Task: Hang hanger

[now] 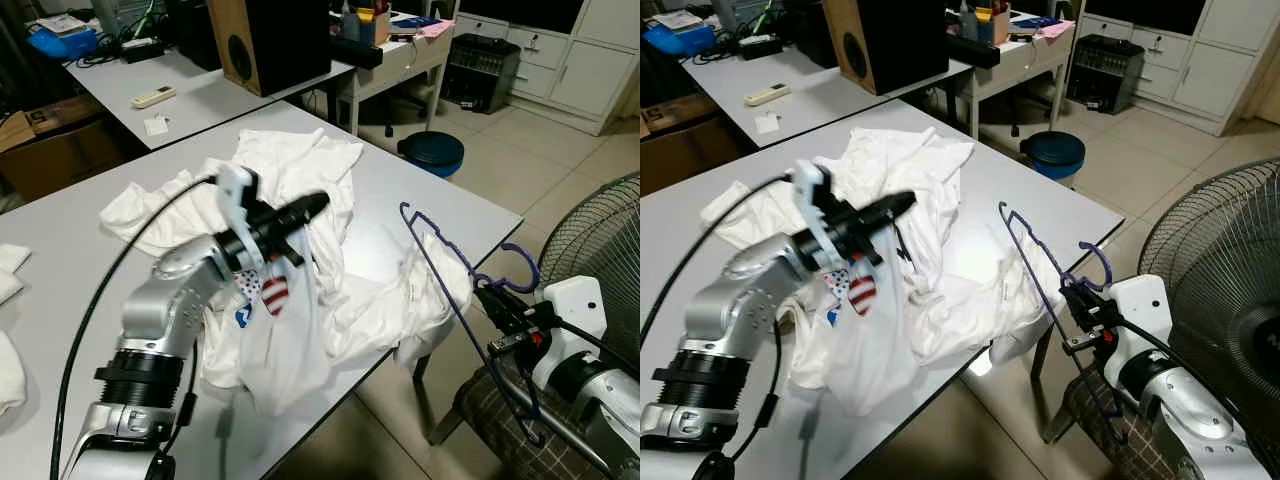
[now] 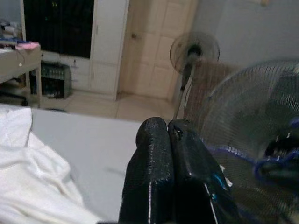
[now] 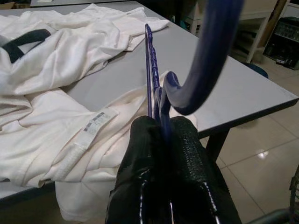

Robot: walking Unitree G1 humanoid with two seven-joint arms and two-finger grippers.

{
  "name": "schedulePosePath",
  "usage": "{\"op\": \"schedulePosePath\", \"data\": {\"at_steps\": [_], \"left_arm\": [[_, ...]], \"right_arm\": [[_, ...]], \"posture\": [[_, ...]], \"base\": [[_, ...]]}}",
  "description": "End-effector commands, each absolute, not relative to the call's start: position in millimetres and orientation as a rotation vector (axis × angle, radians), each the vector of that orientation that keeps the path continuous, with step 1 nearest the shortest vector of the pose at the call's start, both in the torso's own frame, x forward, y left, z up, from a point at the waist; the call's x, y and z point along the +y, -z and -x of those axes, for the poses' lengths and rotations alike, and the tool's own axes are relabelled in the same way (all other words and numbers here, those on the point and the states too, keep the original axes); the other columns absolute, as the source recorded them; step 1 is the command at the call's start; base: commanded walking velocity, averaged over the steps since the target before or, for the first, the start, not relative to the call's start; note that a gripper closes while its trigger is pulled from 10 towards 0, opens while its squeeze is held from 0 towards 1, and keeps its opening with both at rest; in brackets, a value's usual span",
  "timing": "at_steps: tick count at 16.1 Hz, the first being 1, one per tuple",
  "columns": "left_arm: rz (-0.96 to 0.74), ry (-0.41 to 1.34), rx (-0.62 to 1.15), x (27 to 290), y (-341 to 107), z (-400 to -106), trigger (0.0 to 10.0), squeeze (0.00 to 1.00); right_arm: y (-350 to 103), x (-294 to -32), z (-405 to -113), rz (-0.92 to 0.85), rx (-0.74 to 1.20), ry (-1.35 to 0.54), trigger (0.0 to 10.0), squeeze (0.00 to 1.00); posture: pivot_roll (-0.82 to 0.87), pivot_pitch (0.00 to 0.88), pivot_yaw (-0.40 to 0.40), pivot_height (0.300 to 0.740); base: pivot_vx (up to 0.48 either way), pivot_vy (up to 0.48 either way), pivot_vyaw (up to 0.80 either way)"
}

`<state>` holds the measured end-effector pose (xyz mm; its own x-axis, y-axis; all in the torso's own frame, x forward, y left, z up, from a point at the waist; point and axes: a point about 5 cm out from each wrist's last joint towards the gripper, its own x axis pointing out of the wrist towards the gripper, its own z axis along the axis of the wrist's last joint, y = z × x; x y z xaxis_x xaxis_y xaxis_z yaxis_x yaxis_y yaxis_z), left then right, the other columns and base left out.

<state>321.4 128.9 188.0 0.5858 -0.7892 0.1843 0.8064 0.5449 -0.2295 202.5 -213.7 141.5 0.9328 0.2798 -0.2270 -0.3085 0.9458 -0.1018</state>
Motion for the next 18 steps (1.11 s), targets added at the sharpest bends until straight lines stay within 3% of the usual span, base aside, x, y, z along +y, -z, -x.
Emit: {"op": "schedulePosePath", "data": {"at_steps": [1,4,7,10,11,12,13,17,18], "left_arm": [[0.385,0.987,-0.138,145.3,-206.8,-315.8,0.0,0.00],[0.510,0.987,-0.261,187.4,-234.1,-307.8,0.0,0.00],[0.564,0.927,-0.348,209.2,-250.4,-310.4,0.0,0.00],[0.377,0.851,-0.206,219.4,-237.3,-313.2,0.0,0.00],[0.282,0.773,-0.129,224.8,-225.1,-316.8,0.0,0.00],[0.093,0.583,0.000,244.1,-201.8,-323.8,0.0,0.00],[0.061,0.533,0.021,250.4,-197.3,-324.7,0.0,0.00],[0.249,0.750,-0.050,248.0,-208.4,-303.6,0.0,0.00],[0.284,0.719,-0.106,250.9,-214.3,-306.0,0.0,0.00]], "right_arm": [[-144.2,-212.9,-200.1,0.132,0.198,-0.294,10.0,0.00],[-143.6,-206.8,-198.6,0.116,0.198,-0.312,10.0,0.00],[-142.1,-199.1,-201.1,0.101,0.194,-0.340,10.0,0.00],[-140.0,-190.4,-204.6,0.088,0.190,-0.369,10.0,0.00],[-139.6,-187.5,-205.7,0.085,0.189,-0.380,10.0,0.00],[-137.8,-183.3,-206.8,0.085,0.192,-0.397,10.0,0.00],[-137.3,-182.3,-207.1,0.085,0.193,-0.401,10.0,0.00],[-136.3,-180.8,-207.2,0.083,0.196,-0.411,10.0,0.00],[-136.2,-181.0,-207.7,0.082,0.196,-0.412,10.0,0.00]], "posture": [[-0.13,0.000,0.110,0.740],[-0.12,0.000,0.104,0.740],[-0.10,0.000,0.093,0.740],[-0.09,0.000,0.087,0.740],[-0.08,0.000,0.085,0.740],[-0.08,0.000,0.084,0.740],[-0.08,0.000,0.083,0.740],[-0.07,0.000,0.077,0.740],[-0.06,0.000,0.075,0.740]], "base": [[0.000,0.000,0.00],[0.000,0.000,0.00],[0.000,0.000,0.00],[0.000,0.000,0.00],[0.000,0.000,0.00],[0.000,0.000,0.00],[0.000,0.000,0.00],[0.000,0.000,0.00],[0.000,0.000,0.00]]}}
